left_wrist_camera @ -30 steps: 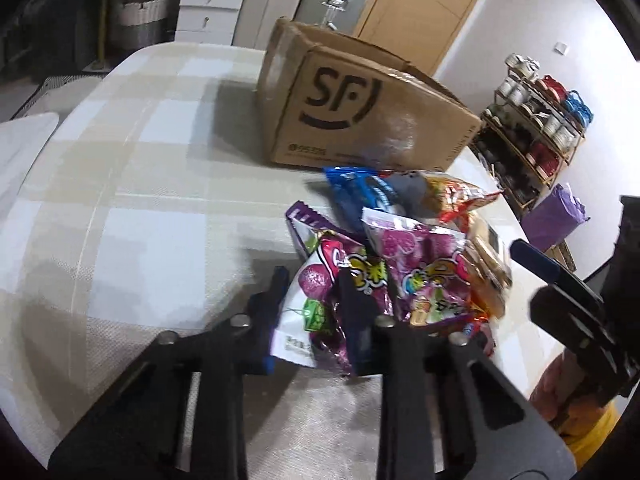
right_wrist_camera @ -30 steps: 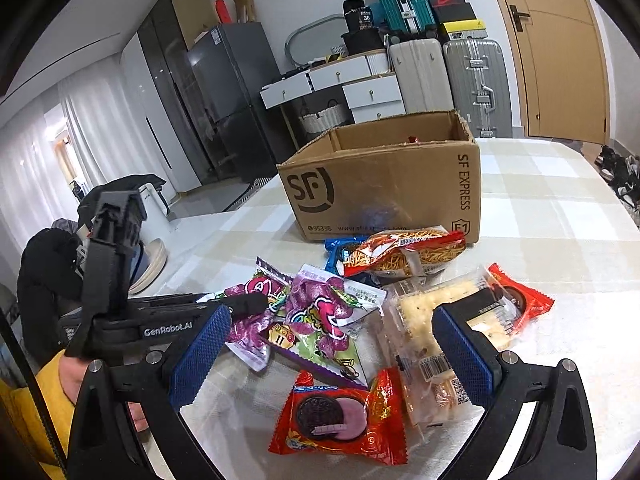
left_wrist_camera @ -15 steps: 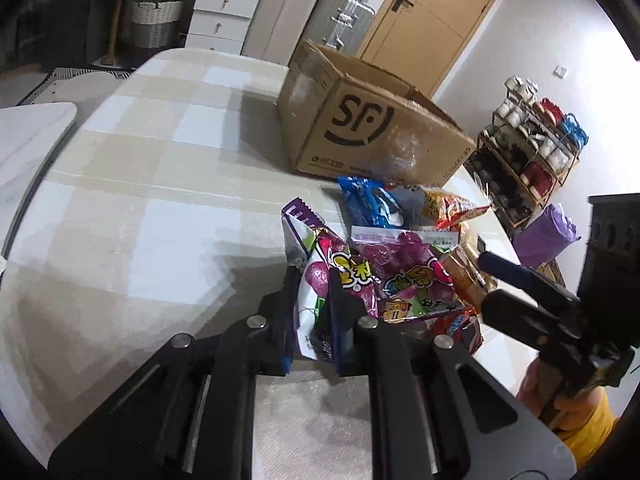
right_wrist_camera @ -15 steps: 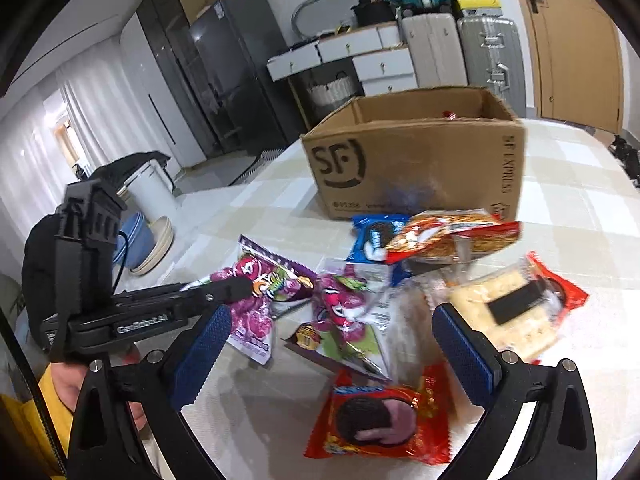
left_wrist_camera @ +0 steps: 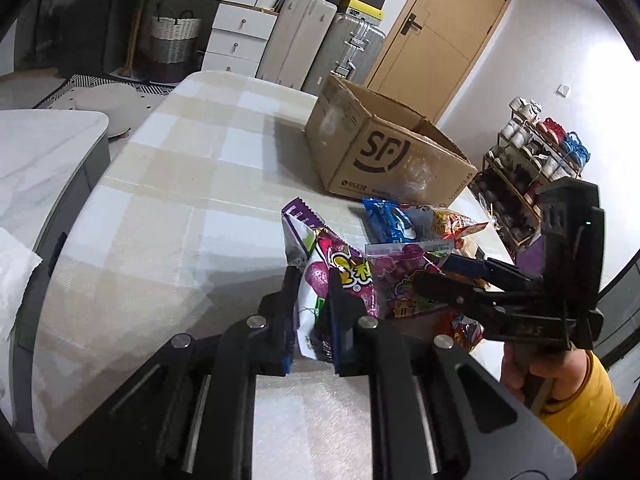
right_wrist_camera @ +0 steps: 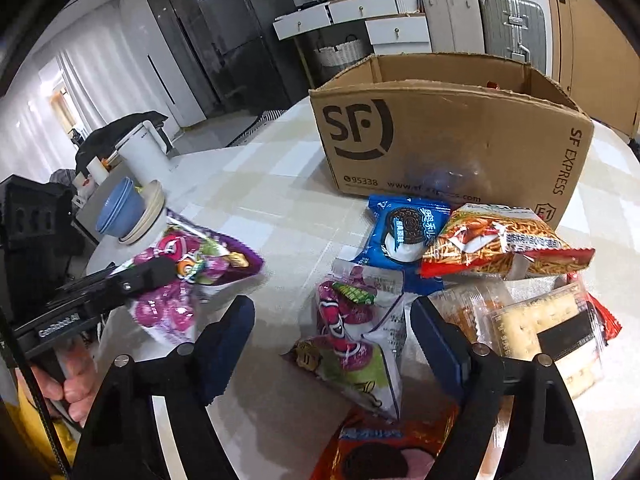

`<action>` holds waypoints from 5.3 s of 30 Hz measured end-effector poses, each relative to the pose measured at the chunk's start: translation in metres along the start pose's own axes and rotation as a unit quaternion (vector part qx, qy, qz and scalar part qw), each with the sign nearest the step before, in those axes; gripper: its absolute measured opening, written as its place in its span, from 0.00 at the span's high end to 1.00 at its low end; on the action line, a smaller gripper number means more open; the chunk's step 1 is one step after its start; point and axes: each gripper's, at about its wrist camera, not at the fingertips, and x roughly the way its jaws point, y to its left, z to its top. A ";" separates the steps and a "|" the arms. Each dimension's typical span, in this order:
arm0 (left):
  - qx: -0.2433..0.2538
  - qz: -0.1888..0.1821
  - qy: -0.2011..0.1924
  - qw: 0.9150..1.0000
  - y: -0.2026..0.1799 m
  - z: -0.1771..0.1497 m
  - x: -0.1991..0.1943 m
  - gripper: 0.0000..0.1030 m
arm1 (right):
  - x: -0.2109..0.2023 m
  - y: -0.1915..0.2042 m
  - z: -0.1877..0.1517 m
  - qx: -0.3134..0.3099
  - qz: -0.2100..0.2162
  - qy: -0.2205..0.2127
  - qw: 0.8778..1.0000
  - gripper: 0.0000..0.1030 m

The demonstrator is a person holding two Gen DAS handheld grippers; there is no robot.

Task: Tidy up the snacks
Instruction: 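Grasp a purple candy bag with the left tool while the right tool grasps another purple candy bag, then lift both purple candy bags and lower them into the SF box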

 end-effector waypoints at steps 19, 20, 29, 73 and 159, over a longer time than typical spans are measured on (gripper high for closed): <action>-0.008 0.006 -0.002 1.000 0.007 -0.004 -0.009 0.90 | 0.023 0.018 -0.004 -0.074 -0.078 0.043 0.993 0.55; -0.008 0.006 -0.003 1.000 0.007 -0.003 -0.008 0.90 | 0.022 0.017 -0.004 -0.073 -0.078 0.042 0.993 0.56; 0.000 0.012 -0.007 1.000 -0.001 -0.004 -0.017 0.90 | 0.007 0.015 -0.004 -0.038 -0.030 0.007 0.999 0.66; 0.103 -0.004 -0.111 0.988 -0.169 0.005 -0.155 0.90 | -0.257 -0.017 -0.074 0.044 0.016 -0.239 0.970 0.67; 0.137 0.060 0.037 0.988 -0.156 0.251 0.221 0.90 | 0.008 -0.135 0.192 0.008 -0.074 -0.022 0.997 0.66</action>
